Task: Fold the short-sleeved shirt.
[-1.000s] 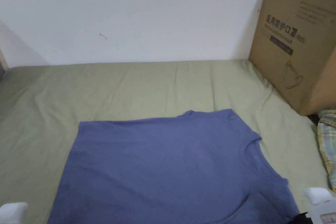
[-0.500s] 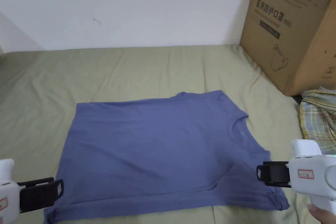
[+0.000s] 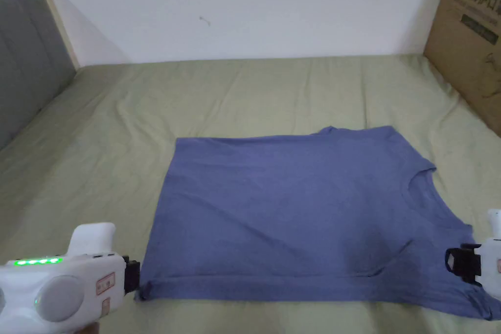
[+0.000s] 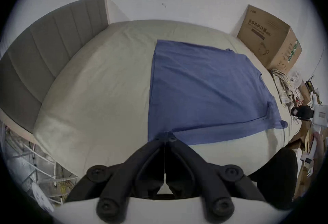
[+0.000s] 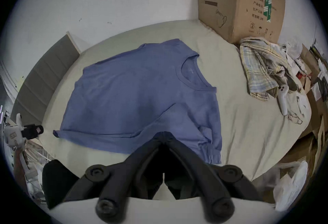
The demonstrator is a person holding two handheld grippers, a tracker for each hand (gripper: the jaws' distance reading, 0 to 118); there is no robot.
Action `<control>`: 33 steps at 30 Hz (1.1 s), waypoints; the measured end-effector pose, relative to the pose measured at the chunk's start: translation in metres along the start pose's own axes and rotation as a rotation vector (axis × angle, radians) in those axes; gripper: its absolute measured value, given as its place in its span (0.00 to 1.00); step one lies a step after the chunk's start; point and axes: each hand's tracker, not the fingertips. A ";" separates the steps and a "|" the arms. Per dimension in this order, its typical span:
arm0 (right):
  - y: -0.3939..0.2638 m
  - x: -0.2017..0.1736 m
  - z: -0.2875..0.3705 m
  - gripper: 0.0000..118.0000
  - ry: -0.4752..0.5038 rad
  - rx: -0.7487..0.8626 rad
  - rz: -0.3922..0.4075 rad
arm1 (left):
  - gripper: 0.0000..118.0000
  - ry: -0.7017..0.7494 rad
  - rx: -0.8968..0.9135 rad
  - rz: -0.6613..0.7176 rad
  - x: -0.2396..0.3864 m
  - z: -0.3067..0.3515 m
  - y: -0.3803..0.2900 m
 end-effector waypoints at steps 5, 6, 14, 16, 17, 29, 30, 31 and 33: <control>-0.001 0.002 -0.001 0.00 -0.004 -0.020 0.000 | 0.00 0.024 -0.097 0.033 -0.013 -0.035 0.009; -0.001 0.002 -0.002 0.00 -0.002 -0.029 -0.003 | 0.00 0.015 -0.104 0.037 -0.015 -0.042 0.013; -0.013 0.007 -0.013 0.00 0.011 -0.093 -0.011 | 0.96 -0.010 -0.219 0.055 -0.009 -0.096 0.015; -0.014 0.009 -0.015 0.00 0.007 -0.100 -0.002 | 0.94 -0.013 -0.264 0.039 -0.006 -0.104 0.013; -0.014 0.010 -0.014 0.00 0.003 -0.103 0.002 | 0.86 -0.029 -0.291 0.034 -0.004 -0.107 0.013; -0.012 0.068 -0.047 0.45 -0.087 -0.174 0.008 | 0.04 -0.082 -0.119 -0.038 0.013 -0.043 0.017; -0.014 0.071 -0.051 0.57 -0.122 -0.223 0.010 | 0.04 -0.083 -0.115 -0.037 0.009 -0.046 0.020; -0.011 0.075 -0.062 0.93 -0.097 -0.271 0.004 | 0.04 -0.090 -0.111 -0.032 0.009 -0.044 0.022; -0.014 0.081 -0.067 0.95 -0.078 -0.266 -0.008 | 0.04 -0.099 -0.103 -0.013 0.008 -0.042 0.025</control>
